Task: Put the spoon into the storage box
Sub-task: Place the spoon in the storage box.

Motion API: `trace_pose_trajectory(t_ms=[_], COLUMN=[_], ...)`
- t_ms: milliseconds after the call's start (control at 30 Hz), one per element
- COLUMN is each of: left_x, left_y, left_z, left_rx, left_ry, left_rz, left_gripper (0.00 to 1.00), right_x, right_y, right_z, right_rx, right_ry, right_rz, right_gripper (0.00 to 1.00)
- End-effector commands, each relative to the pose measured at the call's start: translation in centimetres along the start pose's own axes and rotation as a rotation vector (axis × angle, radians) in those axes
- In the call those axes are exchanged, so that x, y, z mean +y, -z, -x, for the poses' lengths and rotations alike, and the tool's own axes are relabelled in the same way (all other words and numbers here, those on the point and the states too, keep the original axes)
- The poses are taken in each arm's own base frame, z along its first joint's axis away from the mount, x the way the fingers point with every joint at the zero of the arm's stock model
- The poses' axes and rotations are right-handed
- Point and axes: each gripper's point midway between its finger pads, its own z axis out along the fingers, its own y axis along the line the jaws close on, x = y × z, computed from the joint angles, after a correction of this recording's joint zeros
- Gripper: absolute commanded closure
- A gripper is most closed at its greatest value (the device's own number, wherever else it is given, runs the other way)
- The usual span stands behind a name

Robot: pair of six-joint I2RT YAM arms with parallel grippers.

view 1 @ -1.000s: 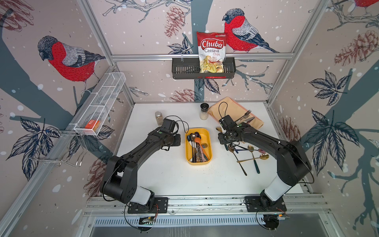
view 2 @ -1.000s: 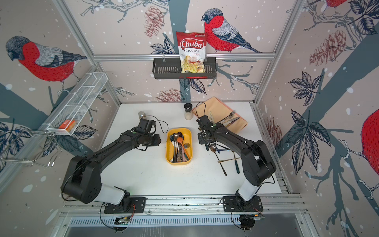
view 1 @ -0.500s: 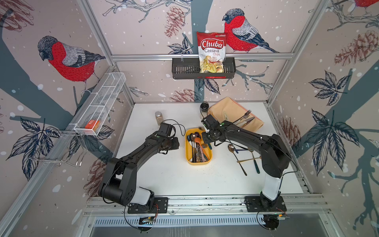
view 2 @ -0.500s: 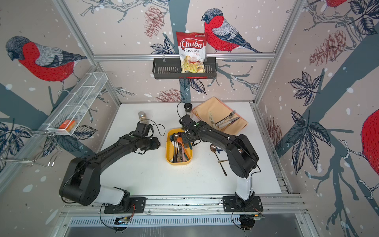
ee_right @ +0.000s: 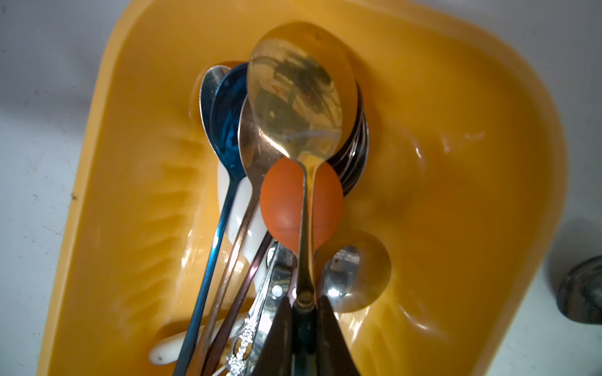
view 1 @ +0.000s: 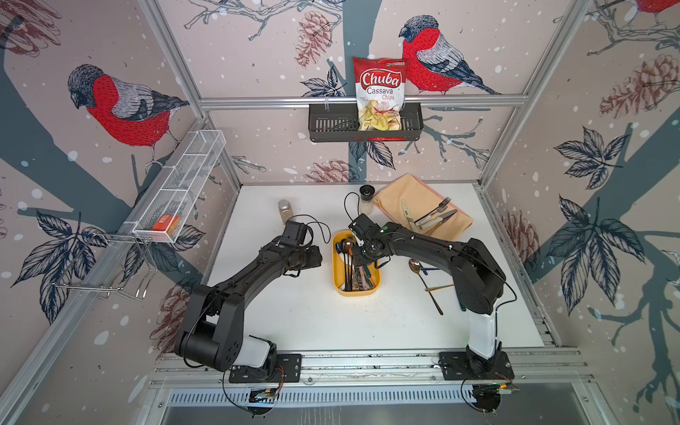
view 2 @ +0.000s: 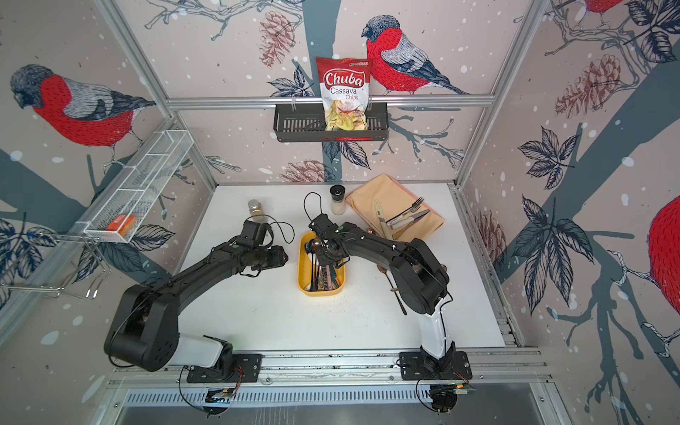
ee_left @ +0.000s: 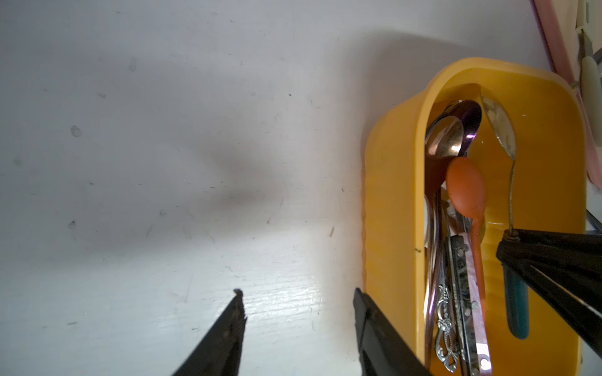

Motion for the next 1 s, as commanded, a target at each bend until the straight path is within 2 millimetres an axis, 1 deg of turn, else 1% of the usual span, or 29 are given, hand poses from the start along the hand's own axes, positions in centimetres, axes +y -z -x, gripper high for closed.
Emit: trace_pose_trajectory(t_ms=[0, 200, 400, 500, 567, 667, 767, 967], left_x=[-0.2, -0.3, -0.3, -0.4, -0.4, -0.4, -0.5, -0.8], left_y=[-0.1, -0.2, -0.2, -0.2, -0.2, -0.2, 0.3, 1.5], left_z=[0.5, 0.5, 0.5, 0.5, 0.5, 0.6, 1.0, 2.1], left_rx=[-0.017, -0.013, -0.012, -0.009, -0.01, -0.009, -0.021, -0.059], left_ry=[-0.003, -0.003, -0.003, -0.004, -0.004, -0.011, -0.024, -0.062], left_rz=[-0.014, -0.019, -0.019, -0.021, -0.021, -0.017, -0.008, 0.006], left_gripper=[0.44, 0.43, 0.42, 0.42, 0.42, 0.42, 0.42, 0.42], right_x=[0.2, 0.4, 0.5, 0.4, 0.4, 0.5, 0.3, -0.6], right_y=[-0.1, -1.0, -1.5, -1.4, -1.3, -1.0, -0.7, 1.2], right_z=[-0.5, -1.4, -1.7, -1.7, -1.5, -1.4, -1.1, 0.0], right_rx=[0.004, 0.031, 0.04, 0.037, 0.035, 0.031, 0.024, -0.017], right_ry=[-0.008, -0.005, -0.001, 0.001, 0.002, 0.008, 0.01, 0.016], right_rz=[-0.012, -0.007, -0.005, -0.011, -0.015, -0.015, -0.027, -0.058], right_gripper=[0.88, 0.88, 0.85, 0.8, 0.72, 0.65, 0.58, 0.53])
